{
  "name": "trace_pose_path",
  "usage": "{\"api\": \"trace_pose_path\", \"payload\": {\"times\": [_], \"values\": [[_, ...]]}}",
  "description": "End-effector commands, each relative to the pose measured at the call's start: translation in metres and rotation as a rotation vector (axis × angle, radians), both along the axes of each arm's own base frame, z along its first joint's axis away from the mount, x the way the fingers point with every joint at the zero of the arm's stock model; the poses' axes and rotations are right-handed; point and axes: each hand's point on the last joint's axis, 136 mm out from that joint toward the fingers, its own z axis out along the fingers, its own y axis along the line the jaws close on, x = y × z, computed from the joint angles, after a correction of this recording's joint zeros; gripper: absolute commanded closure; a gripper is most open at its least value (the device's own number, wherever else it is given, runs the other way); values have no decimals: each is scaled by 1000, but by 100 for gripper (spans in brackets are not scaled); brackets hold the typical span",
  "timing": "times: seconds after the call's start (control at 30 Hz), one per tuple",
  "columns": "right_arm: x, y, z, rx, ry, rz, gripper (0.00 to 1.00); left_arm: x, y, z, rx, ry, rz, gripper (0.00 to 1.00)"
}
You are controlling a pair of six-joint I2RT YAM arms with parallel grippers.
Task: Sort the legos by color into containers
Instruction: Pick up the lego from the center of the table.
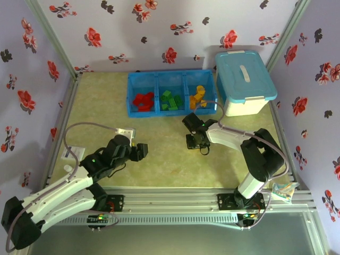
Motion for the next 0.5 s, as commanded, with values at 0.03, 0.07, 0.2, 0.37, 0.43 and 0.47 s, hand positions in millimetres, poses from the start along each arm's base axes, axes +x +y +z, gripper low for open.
{"api": "trace_pose_path", "payload": {"times": [0.03,0.07,0.2,0.37,0.43,0.47], "values": [[0,-3,1,-34,-6,-2,73,0,9,-7,15,2,41,32],[1,-4,4,-38,-12,-1,75,0,9,-6,13,1,40,32],[8,-3,18,-48,-44,6,78,0,10,-6,16,-2,43,32],[19,-3,39,-64,-92,16,80,-1,12,-1,15,-13,42,33],[24,-3,48,-68,-111,19,80,-1,12,1,5,-25,40,33],[27,-2,53,-71,-120,20,80,-1,13,2,0,-32,40,33]]}}
